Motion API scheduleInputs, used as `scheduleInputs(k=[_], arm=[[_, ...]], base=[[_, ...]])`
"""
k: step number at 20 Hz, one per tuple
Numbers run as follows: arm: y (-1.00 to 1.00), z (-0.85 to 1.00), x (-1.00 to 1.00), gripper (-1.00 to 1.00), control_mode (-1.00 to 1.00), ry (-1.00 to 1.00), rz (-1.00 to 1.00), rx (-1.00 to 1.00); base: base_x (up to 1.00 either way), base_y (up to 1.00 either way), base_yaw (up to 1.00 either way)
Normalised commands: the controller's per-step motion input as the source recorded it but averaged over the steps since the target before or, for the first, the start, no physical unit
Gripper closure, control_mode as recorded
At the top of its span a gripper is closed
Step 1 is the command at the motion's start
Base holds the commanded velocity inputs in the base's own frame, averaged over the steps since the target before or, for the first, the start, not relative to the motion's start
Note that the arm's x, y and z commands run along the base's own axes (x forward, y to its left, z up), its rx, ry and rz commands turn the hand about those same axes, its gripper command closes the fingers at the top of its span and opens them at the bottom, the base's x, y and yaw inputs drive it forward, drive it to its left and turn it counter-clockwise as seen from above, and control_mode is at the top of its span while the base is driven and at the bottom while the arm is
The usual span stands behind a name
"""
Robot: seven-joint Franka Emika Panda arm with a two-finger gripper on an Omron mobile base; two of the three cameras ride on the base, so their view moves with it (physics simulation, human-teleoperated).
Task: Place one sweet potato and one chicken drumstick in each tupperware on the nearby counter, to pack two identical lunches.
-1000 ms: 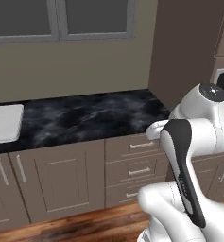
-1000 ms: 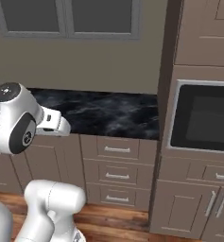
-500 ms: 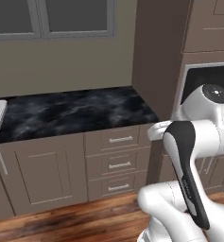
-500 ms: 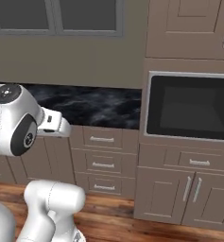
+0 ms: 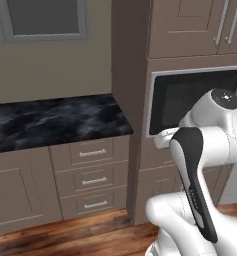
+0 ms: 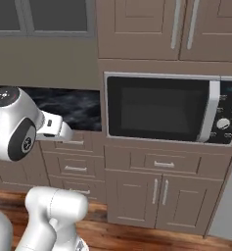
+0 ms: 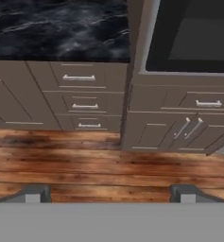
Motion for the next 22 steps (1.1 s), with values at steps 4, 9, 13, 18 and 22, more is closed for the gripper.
scheduleInputs(k=[4, 9, 13, 18, 22], arm=[[0.00, 0.00, 0.00, -1.00, 1.00, 0.00, 0.00, 0.00], [0.00, 0.00, 0.00, -1.00, 1.00, 0.00, 0.00, 0.00], [0.00, 0.00, 0.00, -1.00, 1.00, 0.00, 0.00, 0.00], [0.00, 0.00, 0.00, -1.00, 1.00, 0.00, 0.00, 0.00], [0.00, 0.00, 0.00, -1.00, 1.00, 0.00, 0.00, 0.00]], base=[[0.00, -1.00, -0.17], [0.00, -1.00, -0.19], [0.00, -1.00, -0.20], [0.00, -1.00, -0.20], [0.00, -1.00, -0.15]])
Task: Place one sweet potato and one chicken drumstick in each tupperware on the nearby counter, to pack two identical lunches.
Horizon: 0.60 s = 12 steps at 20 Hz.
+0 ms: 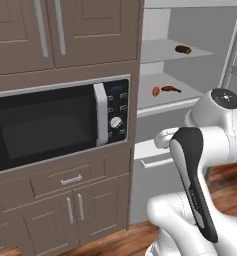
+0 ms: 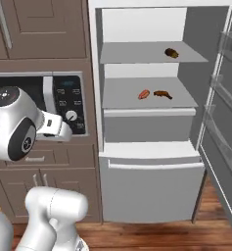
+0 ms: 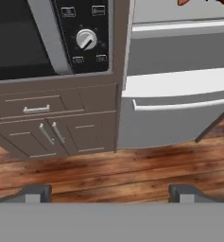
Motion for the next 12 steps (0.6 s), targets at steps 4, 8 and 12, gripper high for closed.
scheduleInputs(k=[4, 8, 12], arm=[[0.00, 0.00, 0.00, -1.00, 1.00, 0.00, 0.00, 0.00], [0.00, 0.00, 0.00, -1.00, 1.00, 0.00, 0.00, 0.00], [0.00, 0.00, 0.00, -1.00, 1.00, 0.00, 0.00, 0.00]], base=[[0.01, -1.00, -0.09], [0.22, -0.62, -0.01], [0.38, -0.23, 0.03]])
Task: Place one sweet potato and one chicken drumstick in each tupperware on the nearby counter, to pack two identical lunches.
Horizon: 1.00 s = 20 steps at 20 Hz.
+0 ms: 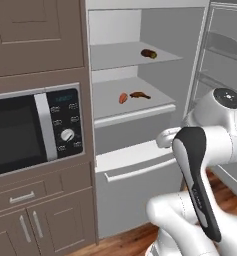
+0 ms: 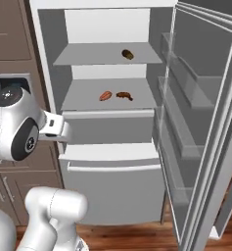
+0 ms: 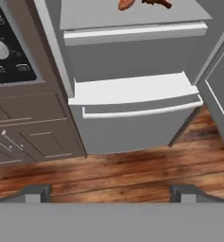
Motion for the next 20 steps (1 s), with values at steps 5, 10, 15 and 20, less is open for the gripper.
scheduleInputs(k=[5, 10, 15, 20], arm=[[0.00, 0.00, 0.00, -1.00, 1.00, 0.00, 0.00, 0.00], [0.00, 0.00, 0.00, -1.00, 1.00, 0.00, 0.00, 0.00], [0.00, 0.00, 0.00, -1.00, 1.00, 0.00, 0.00, 0.00], [0.00, 0.00, 0.00, -1.00, 1.00, 0.00, 0.00, 0.00]], base=[[0.41, -0.32, 0.05], [0.53, -0.49, 0.04], [0.71, -0.23, 0.03], [0.76, -0.02, 0.01]])
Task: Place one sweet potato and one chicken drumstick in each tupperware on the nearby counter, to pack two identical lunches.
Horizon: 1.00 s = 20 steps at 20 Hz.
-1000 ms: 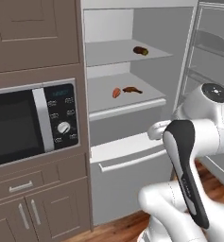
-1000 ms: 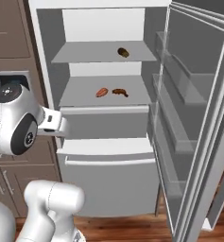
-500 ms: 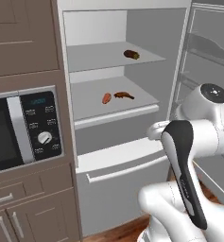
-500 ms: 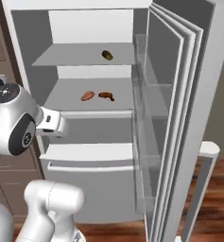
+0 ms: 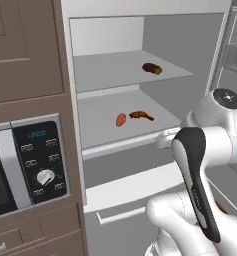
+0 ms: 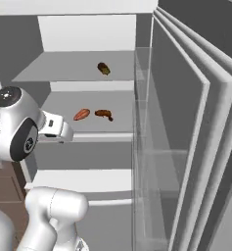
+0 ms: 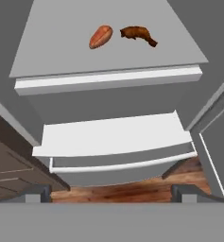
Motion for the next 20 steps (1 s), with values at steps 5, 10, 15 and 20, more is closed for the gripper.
scheduleInputs(k=[5, 10, 15, 20], arm=[[0.00, 0.00, 0.00, -1.00, 1.00, 0.00, 0.00, 0.00], [-0.28, 0.01, 0.00, -1.00, -1.00, -0.05, 0.00, 0.00], [-0.12, 0.36, 0.02, -1.00, -1.00, -0.29, 0.00, 0.00], [0.01, 0.50, 0.21, -1.00, -1.00, -0.35, 0.01, 0.00]], base=[[0.48, -0.25, 0.02], [0.02, -0.16, 0.01], [0.00, 0.00, 0.00], [0.00, 0.00, 0.00]])
